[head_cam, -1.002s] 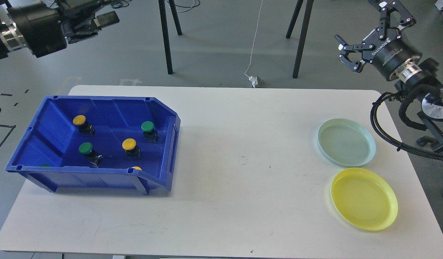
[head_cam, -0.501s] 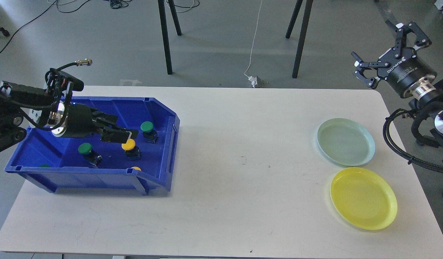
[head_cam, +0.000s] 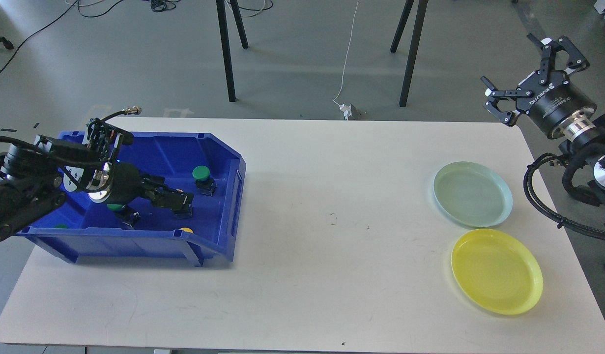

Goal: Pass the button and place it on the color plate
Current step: 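Lower the left gripper into the bin and grasp a yellow button, then lift the yellow button out of the bin toward the table center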

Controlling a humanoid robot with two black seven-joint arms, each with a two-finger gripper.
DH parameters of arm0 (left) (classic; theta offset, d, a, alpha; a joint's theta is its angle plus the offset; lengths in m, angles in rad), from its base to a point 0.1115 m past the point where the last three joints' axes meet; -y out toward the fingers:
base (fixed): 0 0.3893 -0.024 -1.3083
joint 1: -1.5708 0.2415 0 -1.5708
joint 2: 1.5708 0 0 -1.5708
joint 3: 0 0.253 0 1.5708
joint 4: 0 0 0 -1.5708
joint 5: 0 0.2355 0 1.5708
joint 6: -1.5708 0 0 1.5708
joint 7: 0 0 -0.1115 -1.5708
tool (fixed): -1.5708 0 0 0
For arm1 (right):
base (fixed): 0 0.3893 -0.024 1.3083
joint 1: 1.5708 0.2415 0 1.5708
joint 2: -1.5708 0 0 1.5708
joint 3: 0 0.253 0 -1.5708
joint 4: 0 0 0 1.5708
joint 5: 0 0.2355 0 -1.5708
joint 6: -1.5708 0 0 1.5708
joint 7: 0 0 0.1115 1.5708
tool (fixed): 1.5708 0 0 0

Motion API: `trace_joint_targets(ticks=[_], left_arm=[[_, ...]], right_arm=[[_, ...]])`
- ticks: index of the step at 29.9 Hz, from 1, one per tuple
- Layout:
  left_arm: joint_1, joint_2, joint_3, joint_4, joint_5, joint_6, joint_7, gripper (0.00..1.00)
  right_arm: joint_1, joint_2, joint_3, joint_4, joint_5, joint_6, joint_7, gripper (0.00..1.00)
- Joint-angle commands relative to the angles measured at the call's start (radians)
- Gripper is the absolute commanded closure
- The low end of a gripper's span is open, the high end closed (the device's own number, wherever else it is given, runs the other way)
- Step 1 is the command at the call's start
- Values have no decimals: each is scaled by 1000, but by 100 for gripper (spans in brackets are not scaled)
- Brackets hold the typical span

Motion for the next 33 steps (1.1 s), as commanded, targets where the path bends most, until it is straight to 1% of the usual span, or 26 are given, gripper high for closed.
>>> trace_joint_targets(ticks=[1, 5, 9, 15, 18, 21, 22, 24, 27, 28, 29, 30, 31, 32, 33], left_arm=[[18, -14, 0, 21, 0, 0, 0, 1], [35, -33, 0, 47, -1, 5, 0, 2], [40, -44, 0, 69, -1, 40, 0, 3], [50, -72, 0, 116, -1, 46, 0, 8], [57, -78, 0, 135, -1, 46, 0, 16], [58, -80, 0, 135, -1, 48, 0, 28], [58, -80, 0, 135, -3, 48, 0, 31], [58, -80, 0, 135, -3, 52, 0, 35], [58, -80, 0, 135, -1, 68, 0, 38], [58, -80, 0, 135, -1, 68, 0, 41], [58, -78, 0, 135, -1, 69, 0, 46], [60, -78, 1, 135, -1, 69, 0, 54], [60, -78, 1, 135, -1, 69, 0, 63], [61, -76, 1, 133, -1, 69, 0, 79], [60, -76, 1, 135, 0, 69, 0, 91]], right_arm=[[-10, 0, 0, 1, 0, 0, 0, 0], [-19, 0, 0, 1, 0, 0, 0, 0], [-22, 2, 0, 1, 0, 0, 1, 0], [-25, 2, 0, 1, 0, 0, 1, 0], [-34, 2, 1, 1, 0, 0, 1, 0], [-39, 0, 1, 1, 0, 0, 1, 0], [-39, 0, 1, 1, 0, 0, 1, 0], [-43, 2, 1, 1, 0, 0, 1, 0], [-45, 2, 1, 1, 0, 0, 3, 0], [-46, 0, 1, 1, 0, 0, 3, 0], [-48, 0, 1, 1, 0, 0, 3, 0], [-50, 0, 3, 1, 0, 0, 3, 0], [-50, 2, 6, 1, 0, 0, 3, 0], [-51, 0, 6, 1, 0, 0, 4, 0], [-53, 0, 8, 1, 0, 0, 4, 0]])
